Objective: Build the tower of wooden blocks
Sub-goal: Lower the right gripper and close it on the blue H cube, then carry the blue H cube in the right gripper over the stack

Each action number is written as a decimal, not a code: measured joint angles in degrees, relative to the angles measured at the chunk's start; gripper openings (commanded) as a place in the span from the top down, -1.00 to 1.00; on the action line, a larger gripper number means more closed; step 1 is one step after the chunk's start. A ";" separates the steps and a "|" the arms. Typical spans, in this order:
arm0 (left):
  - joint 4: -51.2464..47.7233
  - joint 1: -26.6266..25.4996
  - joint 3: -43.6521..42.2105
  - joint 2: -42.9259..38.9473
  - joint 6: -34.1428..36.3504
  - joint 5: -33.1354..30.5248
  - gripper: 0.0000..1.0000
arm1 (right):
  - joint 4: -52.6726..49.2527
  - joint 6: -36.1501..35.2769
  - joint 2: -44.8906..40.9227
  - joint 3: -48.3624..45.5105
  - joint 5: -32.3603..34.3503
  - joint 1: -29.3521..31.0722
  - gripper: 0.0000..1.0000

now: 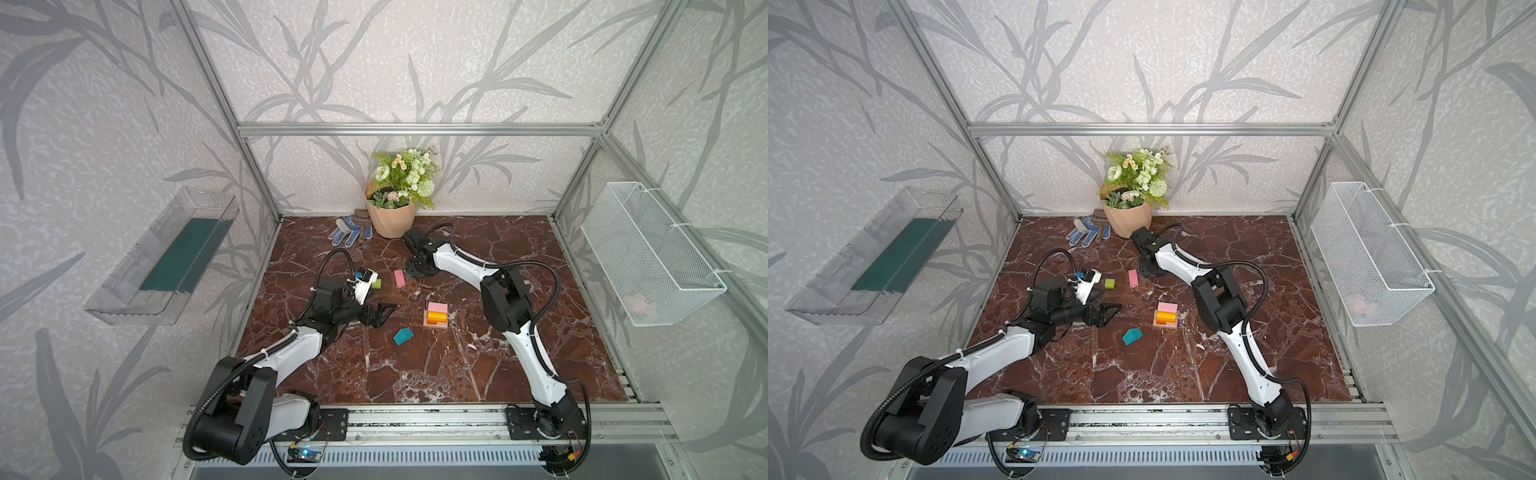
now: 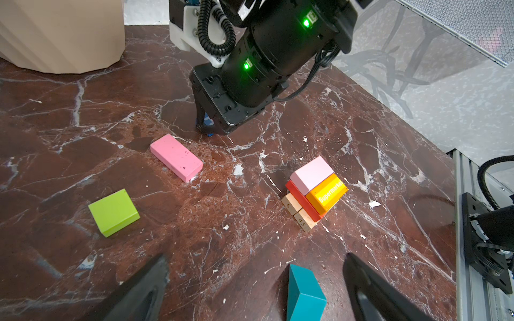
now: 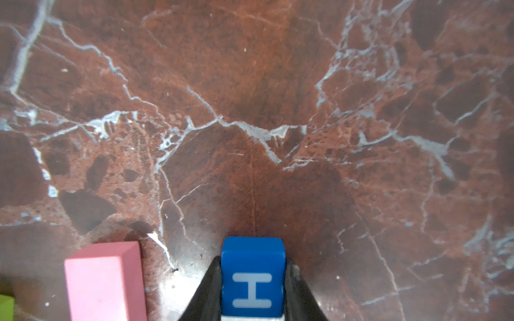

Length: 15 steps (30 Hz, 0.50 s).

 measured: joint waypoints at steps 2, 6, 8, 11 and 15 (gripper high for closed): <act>0.00 0.00 0.00 0.00 0.00 0.00 -0.99 | 0.68 0.11 -0.66 -1.16 0.33 0.00 0.52; 0.00 0.00 0.00 0.00 0.00 -0.02 -0.99 | 2.29 0.96 -5.90 -9.66 0.39 0.15 0.52; 0.00 0.00 0.00 0.00 0.00 -0.02 -0.98 | 2.82 1.36 -9.51 -14.62 0.55 0.31 0.52; 0.00 0.00 0.00 0.00 0.00 0.00 -0.98 | 4.09 2.08 -15.74 -21.20 1.03 0.39 0.52; 0.00 0.00 0.00 0.00 0.00 0.00 -0.98 | 6.08 3.17 -24.48 -26.99 1.90 0.66 0.53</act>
